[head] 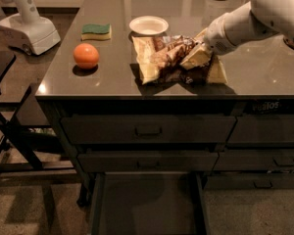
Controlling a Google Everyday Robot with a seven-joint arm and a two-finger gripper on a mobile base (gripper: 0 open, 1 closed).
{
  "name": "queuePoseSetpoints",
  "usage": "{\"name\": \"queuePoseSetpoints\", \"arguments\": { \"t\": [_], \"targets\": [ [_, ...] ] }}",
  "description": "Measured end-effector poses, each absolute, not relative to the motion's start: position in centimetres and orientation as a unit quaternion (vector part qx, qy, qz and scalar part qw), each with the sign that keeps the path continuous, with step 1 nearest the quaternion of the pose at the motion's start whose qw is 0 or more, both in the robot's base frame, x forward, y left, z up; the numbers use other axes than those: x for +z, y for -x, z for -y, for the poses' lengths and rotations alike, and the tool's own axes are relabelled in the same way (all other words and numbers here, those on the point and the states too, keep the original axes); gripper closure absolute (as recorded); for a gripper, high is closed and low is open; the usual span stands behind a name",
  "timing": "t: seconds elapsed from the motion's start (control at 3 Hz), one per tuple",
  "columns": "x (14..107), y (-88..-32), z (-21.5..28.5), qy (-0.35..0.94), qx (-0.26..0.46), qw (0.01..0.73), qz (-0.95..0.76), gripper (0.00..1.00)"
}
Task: Pick brown chip bag from bottom drawer and place on counter
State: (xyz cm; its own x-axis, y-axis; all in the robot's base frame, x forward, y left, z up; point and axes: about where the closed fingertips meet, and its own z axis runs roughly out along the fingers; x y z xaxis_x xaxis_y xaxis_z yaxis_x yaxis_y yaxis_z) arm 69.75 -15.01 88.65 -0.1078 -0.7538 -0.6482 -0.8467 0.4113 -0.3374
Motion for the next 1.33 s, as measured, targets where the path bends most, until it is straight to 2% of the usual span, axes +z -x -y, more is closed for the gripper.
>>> {"name": "queuePoseSetpoints", "arguments": {
  "t": [0.33, 1.33],
  "targets": [
    [88.51, -69.74, 14.99, 0.54, 0.06, 0.393, -0.742, 0.81],
    [88.5, -69.75, 14.98, 0.54, 0.06, 0.393, -0.742, 0.11]
  ]
}}
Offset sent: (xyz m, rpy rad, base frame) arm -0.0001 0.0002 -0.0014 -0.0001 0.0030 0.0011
